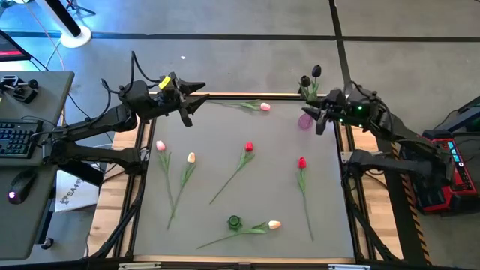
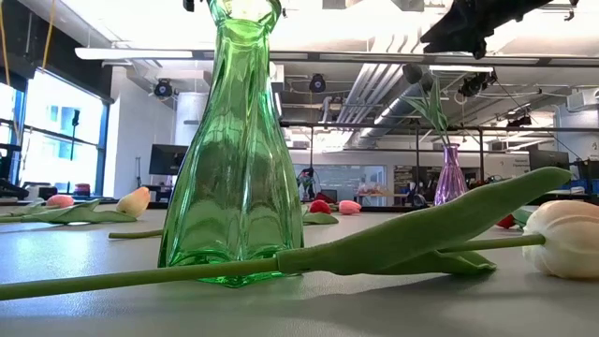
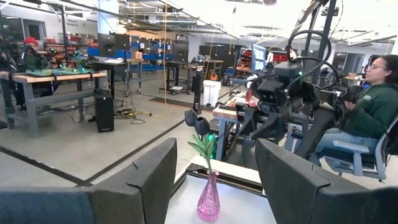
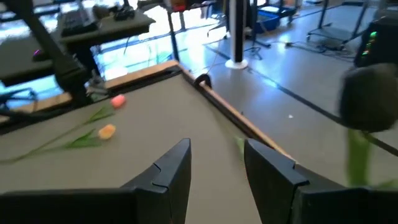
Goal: Sort flowers into vase by color
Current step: Put the right white flower into the violet vase
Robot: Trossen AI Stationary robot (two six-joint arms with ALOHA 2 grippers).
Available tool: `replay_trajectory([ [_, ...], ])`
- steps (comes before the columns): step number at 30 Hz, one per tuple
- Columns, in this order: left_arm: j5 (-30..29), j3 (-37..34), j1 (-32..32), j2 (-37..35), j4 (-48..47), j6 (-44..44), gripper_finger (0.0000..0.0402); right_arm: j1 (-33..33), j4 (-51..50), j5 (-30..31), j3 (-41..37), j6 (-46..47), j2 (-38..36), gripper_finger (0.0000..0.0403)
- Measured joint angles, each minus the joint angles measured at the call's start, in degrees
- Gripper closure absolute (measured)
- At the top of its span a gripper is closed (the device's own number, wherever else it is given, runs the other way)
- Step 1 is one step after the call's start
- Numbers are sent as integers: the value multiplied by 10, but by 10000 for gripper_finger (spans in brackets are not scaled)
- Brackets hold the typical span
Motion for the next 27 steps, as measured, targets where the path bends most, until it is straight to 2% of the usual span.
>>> replay_trajectory([
  [7, 0, 0, 0, 0, 0, 0, 196, 70, -5, 24, 0, 7, 30, 265],
  [10, 0, 0, 0, 0, 0, 0, 196, 108, 8, 54, 0, 47, 32, 265],
  [20, 0, 0, 0, 0, 0, 0, 196, 247, 38, 247, 0, 180, 44, 265],
  [27, 0, 0, 0, 0, 0, 0, 196, 355, 46, 347, 0, 333, 134, 265],
])
